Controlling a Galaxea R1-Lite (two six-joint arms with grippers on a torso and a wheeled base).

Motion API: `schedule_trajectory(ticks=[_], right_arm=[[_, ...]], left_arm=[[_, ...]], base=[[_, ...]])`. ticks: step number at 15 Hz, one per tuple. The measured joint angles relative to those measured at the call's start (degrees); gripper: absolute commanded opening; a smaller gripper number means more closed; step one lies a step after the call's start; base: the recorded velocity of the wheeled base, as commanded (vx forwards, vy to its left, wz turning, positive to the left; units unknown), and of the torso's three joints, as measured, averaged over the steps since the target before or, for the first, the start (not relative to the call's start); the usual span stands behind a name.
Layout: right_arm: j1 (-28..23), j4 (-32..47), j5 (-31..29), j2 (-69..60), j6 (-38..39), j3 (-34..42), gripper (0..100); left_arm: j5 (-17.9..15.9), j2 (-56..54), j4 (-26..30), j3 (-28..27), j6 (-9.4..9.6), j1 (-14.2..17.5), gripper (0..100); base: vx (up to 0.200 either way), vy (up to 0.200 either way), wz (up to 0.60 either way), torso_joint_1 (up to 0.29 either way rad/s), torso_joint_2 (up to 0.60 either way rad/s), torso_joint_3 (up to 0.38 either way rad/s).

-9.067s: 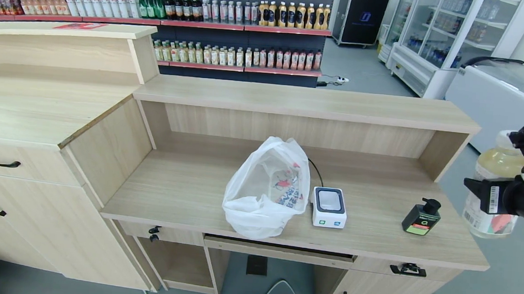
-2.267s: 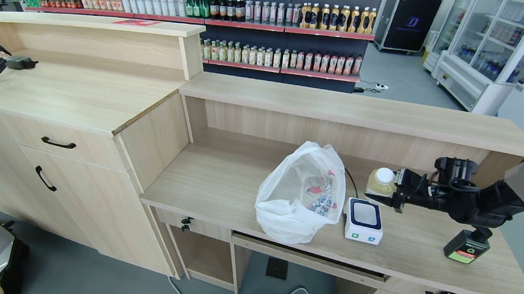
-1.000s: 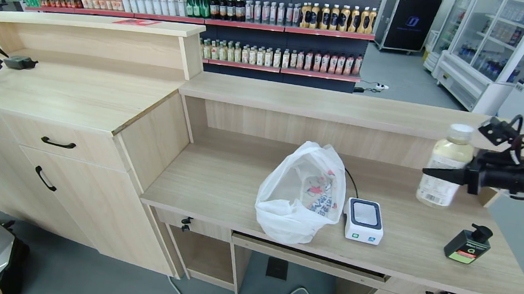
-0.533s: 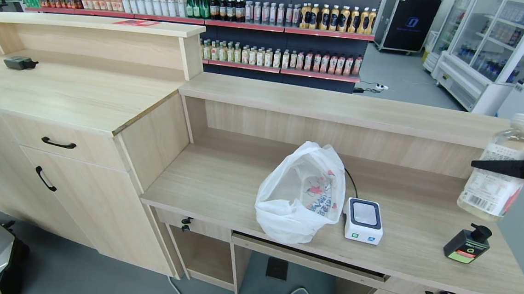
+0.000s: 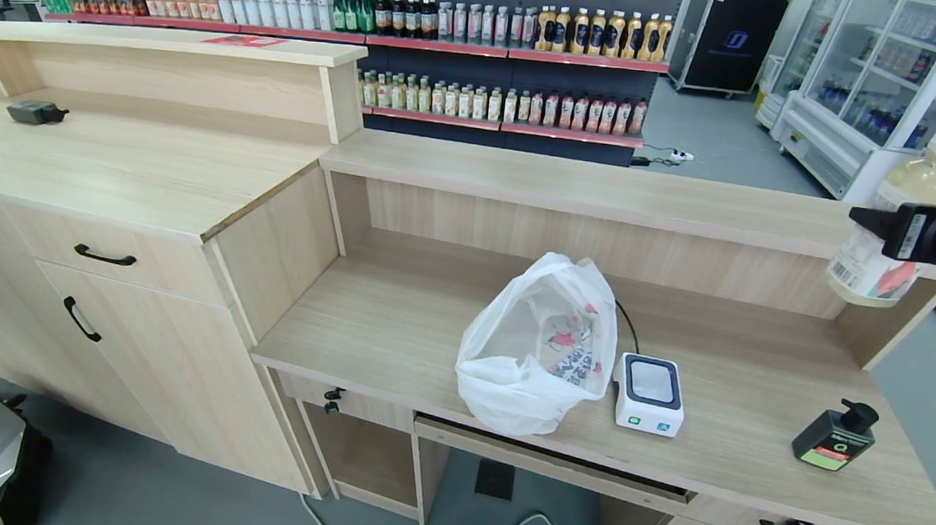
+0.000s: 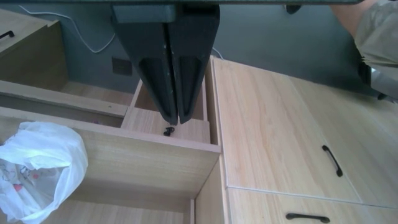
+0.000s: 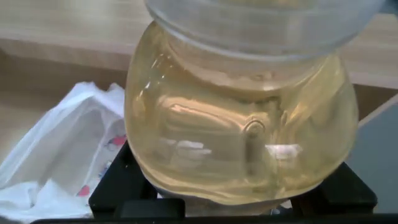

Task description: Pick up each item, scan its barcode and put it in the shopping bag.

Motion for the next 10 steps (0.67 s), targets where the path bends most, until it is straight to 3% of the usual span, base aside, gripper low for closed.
schedule_trajectory(ticks=[2,4,6,10], right_arm=[[2.8,-2.0,-11.8,2.4,-3.7,0.4,0],[4.6,-2.4,-17.2,4.5,-7.5,0.6,0],[5.1,-2.5,-18.4,5.6,-8.9,1.2,0],[6.4,-7.8,-18.1,5.9,-11.1,4.1,0]], left_arm=[[0.0,0.0,0.0,0.0,0.0,0.0,0],[0.0,0.0,0.0,0.0,0.0,0.0,0],[0.0,0.0,0.0,0.0,0.0,-0.1,0],[0.0,0.0,0.0,0.0,0.0,0.0,0]], base=[[0.0,0.0,0.0,0.0,0.0,0.0],[0.0,0.0,0.0,0.0,0.0,0.0],[0.0,0.0,0.0,0.0,0.0,0.0],[0.0,0.0,0.6,0.004,0.0,0.004]])
